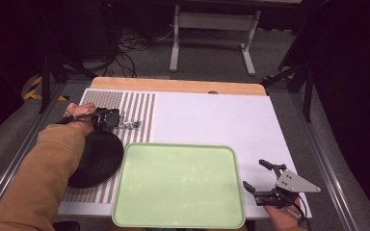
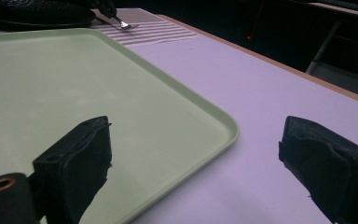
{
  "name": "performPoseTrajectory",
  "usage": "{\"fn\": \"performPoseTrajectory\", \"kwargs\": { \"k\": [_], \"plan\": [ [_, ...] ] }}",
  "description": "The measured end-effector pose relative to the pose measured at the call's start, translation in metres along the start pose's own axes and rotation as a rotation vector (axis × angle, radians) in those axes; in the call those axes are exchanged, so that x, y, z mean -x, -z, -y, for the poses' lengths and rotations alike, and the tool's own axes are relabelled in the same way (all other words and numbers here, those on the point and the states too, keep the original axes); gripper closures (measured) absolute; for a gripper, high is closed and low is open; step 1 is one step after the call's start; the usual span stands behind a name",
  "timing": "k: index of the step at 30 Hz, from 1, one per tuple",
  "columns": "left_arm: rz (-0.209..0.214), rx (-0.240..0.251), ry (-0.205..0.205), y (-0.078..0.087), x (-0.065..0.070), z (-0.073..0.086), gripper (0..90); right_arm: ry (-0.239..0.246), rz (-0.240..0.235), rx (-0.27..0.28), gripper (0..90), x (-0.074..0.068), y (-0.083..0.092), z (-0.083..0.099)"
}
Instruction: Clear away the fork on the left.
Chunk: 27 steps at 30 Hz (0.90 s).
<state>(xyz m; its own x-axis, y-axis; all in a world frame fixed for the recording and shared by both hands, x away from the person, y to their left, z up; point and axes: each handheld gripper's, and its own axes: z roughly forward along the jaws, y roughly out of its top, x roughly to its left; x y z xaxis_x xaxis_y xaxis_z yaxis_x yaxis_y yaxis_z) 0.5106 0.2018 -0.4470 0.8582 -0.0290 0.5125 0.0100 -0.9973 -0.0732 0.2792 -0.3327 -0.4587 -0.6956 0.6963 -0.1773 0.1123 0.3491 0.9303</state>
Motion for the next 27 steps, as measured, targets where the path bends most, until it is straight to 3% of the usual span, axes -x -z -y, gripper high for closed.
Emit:
{"fn": "performPoseTrajectory", "kwargs": {
  "k": [10, 17, 27],
  "plan": [
    [-0.027, 0.015, 0.034, 0.020, 0.002, -0.004, 77.6, 0.003, -0.004, 0.000, 9.6, 0.001, -0.002, -0.002],
    [-0.046, 0.033, 0.082, 0.038, 0.006, -0.008, 77.7, 0.004, -0.009, 0.004, 9.6, 0.002, -0.005, -0.003],
    [-0.066, 0.045, 0.103, 0.062, 0.015, -0.016, 77.7, 0.014, -0.014, 0.007, 9.6, 0.003, -0.007, -0.005]
  ]
}}
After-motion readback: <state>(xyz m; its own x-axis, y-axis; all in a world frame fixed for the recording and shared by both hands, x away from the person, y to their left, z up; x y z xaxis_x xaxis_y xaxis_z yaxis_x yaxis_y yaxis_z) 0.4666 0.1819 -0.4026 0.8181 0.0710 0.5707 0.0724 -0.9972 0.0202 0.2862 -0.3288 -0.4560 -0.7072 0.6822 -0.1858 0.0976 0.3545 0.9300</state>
